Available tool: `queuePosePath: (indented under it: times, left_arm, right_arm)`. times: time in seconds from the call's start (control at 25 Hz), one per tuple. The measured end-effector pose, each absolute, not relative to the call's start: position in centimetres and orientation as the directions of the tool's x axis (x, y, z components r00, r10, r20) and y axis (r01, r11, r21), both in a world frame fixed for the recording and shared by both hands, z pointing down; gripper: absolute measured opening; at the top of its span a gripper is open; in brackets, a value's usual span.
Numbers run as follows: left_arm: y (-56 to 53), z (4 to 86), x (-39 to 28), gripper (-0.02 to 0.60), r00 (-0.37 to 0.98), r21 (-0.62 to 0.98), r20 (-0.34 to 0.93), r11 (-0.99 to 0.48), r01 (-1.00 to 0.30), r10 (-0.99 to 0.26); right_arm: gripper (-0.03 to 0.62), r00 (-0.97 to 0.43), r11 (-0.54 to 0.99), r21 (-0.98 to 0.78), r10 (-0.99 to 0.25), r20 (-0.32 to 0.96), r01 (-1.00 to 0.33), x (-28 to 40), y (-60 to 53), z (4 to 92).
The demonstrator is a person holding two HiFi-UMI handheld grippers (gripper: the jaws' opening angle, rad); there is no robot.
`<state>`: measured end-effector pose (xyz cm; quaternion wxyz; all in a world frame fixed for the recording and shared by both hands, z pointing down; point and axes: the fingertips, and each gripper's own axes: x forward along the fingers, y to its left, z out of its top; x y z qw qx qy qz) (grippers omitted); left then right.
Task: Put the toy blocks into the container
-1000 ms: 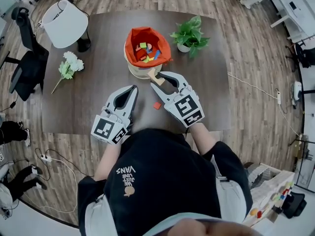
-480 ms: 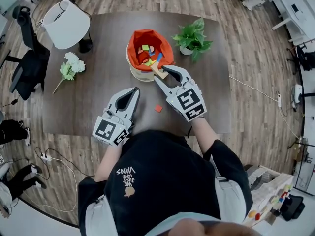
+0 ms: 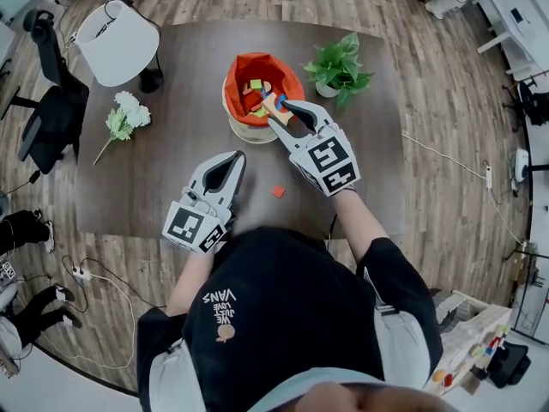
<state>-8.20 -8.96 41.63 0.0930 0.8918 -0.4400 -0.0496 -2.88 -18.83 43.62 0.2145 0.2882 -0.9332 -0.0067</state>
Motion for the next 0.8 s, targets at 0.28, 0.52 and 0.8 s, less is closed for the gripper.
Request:
queuePosePath:
  times: [0.28,0.52,0.8]
  left_arm:
    - [-9.3,42.0,-8.5,0.011,0.603,0.218,-0.002,-0.588,-0.779,-0.798]
    - [-9.4,41.9,-8.7,0.011,0.592,0.22,-0.001,-0.578,-0.786,-0.806]
    - [-9.3,41.9,-9.2,0.011,0.575,0.22,0.007,-0.56,-0.799,-0.818]
  right_arm:
    - [0.155,-0.723,0.832,0.132,-0.538,0.433,-0.539,-3.3,-21.2,45.1]
    - [0.155,-0.711,0.832,0.119,-0.53,0.463,-0.542,-3.8,-22.9,46.3]
    - [0.155,-0.69,0.833,0.105,-0.515,0.509,-0.544,-4.4,-24.2,48.0]
